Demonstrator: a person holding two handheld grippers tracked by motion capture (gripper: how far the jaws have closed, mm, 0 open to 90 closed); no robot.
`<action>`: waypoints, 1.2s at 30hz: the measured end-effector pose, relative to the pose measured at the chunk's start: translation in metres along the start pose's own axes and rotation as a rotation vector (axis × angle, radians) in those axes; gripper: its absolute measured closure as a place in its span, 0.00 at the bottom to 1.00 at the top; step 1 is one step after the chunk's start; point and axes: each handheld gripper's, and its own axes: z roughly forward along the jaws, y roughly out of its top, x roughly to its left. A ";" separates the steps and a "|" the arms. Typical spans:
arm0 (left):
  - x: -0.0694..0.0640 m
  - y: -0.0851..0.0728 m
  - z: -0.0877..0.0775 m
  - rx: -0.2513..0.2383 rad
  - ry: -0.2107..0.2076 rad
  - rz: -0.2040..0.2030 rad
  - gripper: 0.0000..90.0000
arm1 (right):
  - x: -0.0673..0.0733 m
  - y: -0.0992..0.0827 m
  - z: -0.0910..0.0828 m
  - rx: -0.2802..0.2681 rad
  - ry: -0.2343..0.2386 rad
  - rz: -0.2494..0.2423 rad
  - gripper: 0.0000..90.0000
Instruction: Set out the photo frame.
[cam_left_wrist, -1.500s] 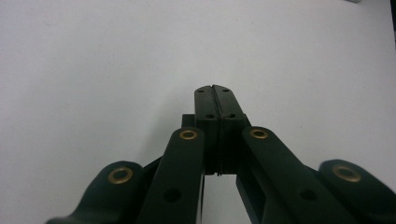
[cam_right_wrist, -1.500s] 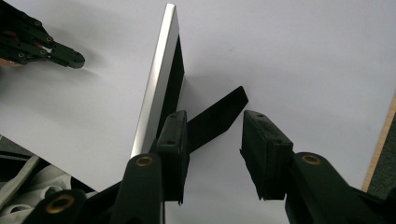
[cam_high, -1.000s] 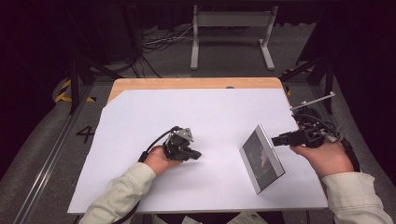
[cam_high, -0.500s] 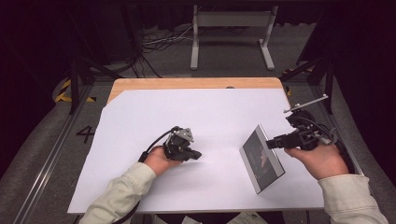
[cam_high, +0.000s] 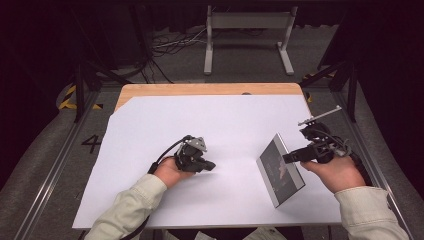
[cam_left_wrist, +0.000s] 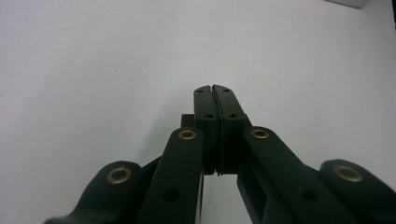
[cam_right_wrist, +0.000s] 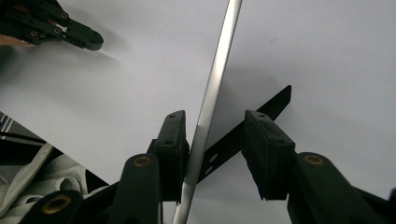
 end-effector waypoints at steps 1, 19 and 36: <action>0.000 0.000 0.000 0.000 0.000 0.000 0.99 | 0.001 0.000 0.002 0.005 0.001 -0.003 0.67; 0.002 -0.001 0.000 -0.002 0.006 -0.002 0.99 | 0.011 0.005 0.023 0.073 -0.015 -0.049 0.80; 0.002 -0.002 -0.001 -0.002 0.008 -0.014 0.99 | 0.010 0.006 0.023 0.085 -0.020 -0.066 0.93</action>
